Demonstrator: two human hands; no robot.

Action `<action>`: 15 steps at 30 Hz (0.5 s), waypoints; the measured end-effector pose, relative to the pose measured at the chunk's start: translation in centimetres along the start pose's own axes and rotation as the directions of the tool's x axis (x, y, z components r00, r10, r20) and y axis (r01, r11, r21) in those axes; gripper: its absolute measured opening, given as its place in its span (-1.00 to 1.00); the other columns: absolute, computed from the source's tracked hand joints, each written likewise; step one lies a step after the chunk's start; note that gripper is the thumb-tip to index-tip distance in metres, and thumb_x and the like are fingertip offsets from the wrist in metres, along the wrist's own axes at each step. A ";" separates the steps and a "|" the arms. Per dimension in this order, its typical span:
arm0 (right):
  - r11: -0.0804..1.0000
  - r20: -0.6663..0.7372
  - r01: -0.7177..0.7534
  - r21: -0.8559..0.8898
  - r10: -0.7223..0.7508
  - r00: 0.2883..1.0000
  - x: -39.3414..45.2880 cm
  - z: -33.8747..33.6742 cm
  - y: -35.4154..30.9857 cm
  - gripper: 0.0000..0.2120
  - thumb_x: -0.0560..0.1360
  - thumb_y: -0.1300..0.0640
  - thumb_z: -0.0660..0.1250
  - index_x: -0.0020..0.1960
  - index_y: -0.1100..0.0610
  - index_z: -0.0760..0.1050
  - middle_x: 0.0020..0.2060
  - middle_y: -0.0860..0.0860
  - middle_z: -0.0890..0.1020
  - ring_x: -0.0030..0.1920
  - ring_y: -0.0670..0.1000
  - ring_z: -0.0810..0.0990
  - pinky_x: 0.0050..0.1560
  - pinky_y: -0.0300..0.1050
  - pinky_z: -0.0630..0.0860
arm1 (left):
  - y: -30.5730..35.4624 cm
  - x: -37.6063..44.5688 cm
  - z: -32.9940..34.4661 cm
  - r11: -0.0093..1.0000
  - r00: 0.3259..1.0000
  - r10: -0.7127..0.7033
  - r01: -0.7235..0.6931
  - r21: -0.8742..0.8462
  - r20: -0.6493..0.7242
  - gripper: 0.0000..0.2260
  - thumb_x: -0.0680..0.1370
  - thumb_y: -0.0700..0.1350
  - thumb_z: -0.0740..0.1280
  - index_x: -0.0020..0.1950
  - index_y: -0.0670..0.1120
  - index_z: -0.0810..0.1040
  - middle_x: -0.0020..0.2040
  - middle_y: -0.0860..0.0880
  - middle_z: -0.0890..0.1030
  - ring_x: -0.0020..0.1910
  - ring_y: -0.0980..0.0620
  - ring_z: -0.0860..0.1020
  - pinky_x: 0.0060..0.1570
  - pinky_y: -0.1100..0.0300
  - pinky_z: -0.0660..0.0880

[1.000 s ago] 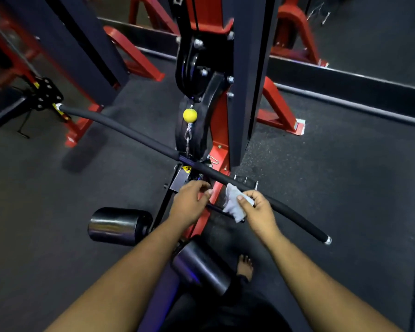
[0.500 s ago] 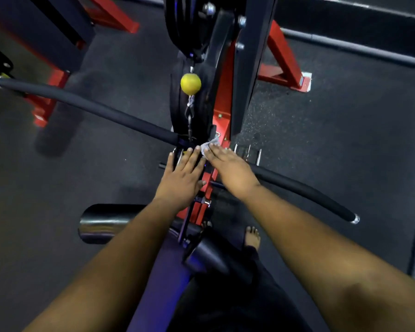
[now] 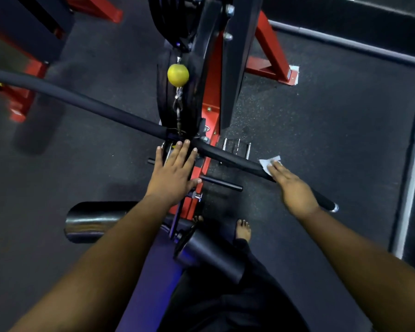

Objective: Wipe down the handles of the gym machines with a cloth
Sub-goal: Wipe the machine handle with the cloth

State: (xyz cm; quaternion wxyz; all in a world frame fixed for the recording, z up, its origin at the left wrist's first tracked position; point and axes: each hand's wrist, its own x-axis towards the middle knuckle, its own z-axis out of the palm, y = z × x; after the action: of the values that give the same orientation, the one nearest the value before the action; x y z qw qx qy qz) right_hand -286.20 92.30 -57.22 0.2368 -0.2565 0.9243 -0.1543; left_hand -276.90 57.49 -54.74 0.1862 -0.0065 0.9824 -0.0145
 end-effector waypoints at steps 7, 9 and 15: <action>0.956 -0.115 0.290 -0.043 -0.293 0.949 7.8 1.4 -11.4 -0.31 0.53 0.44 0.22 0.61 0.07 0.23 0.61 0.07 0.22 0.61 0.13 0.19 0.60 0.12 0.13 | 1.8 1.2 -0.3 0.995 0.998 0.061 -0.060 0.082 -0.007 -0.24 0.63 0.34 -0.04 0.68 -0.04 -0.21 0.67 -0.06 -0.26 0.64 -0.02 -0.30 0.55 -0.34 -0.21; 0.965 -0.030 0.250 -0.082 -0.253 0.967 7.9 1.8 -11.6 -0.28 0.58 0.40 0.14 0.66 0.02 0.07 0.65 0.01 0.08 0.64 0.05 0.05 0.63 0.04 0.01 | 1.8 1.3 -0.1 0.994 0.999 0.047 -0.046 0.100 -0.005 -0.22 0.63 0.35 -0.02 0.67 -0.03 -0.26 0.66 -0.04 -0.29 0.62 0.00 -0.34 0.54 -0.36 -0.22; 0.995 -0.122 0.070 -0.078 -0.079 0.989 1.7 2.8 -2.0 -0.26 0.45 0.48 0.18 0.60 0.13 0.27 0.57 0.10 0.31 0.56 0.12 0.31 0.56 0.08 0.14 | 0.9 1.3 0.3 0.993 0.997 0.069 -0.067 0.096 -0.022 -0.23 0.62 0.35 0.00 0.68 0.01 -0.25 0.67 0.03 -0.28 0.63 0.04 -0.30 0.51 -0.42 -0.20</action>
State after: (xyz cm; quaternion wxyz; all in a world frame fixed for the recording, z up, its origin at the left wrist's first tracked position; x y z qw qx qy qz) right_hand -285.25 89.23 -59.32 0.1629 -0.2891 0.9322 -0.1446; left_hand -278.01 58.35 -55.52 0.1742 0.0361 0.9825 -0.0549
